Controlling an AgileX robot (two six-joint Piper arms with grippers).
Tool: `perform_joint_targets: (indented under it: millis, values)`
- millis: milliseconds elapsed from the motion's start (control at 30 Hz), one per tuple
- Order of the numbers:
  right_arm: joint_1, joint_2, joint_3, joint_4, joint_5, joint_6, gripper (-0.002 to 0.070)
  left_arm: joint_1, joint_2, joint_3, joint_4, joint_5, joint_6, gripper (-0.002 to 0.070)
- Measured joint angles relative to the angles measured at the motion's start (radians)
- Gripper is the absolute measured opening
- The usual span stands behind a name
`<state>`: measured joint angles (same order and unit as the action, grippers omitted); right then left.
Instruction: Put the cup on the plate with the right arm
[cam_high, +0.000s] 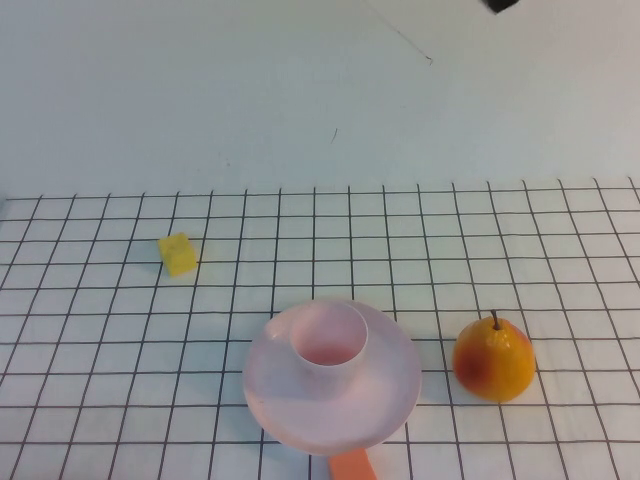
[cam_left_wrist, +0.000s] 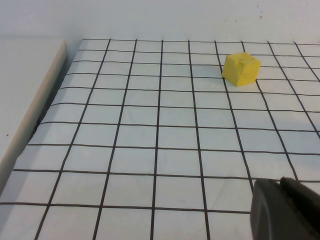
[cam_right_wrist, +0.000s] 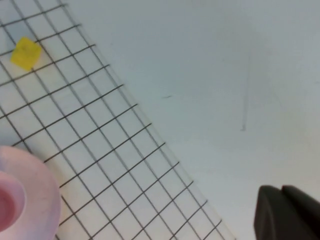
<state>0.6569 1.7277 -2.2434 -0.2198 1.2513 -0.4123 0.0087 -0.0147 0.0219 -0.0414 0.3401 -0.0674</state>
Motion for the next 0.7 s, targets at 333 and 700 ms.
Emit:
perform_joint_targets:
  millis: [333,700]
  values:
    - [-0.001,-0.210,0.127,-0.032,0.000,0.081,-0.0001,0.000,0.000,0.000,0.000,0.000,0.000,-0.0003]
    - [-0.001,-0.466,0.558,-0.100,0.000,0.165,-0.0001,0.000,0.000,0.000,0.000,0.000,0.000,-0.0003]
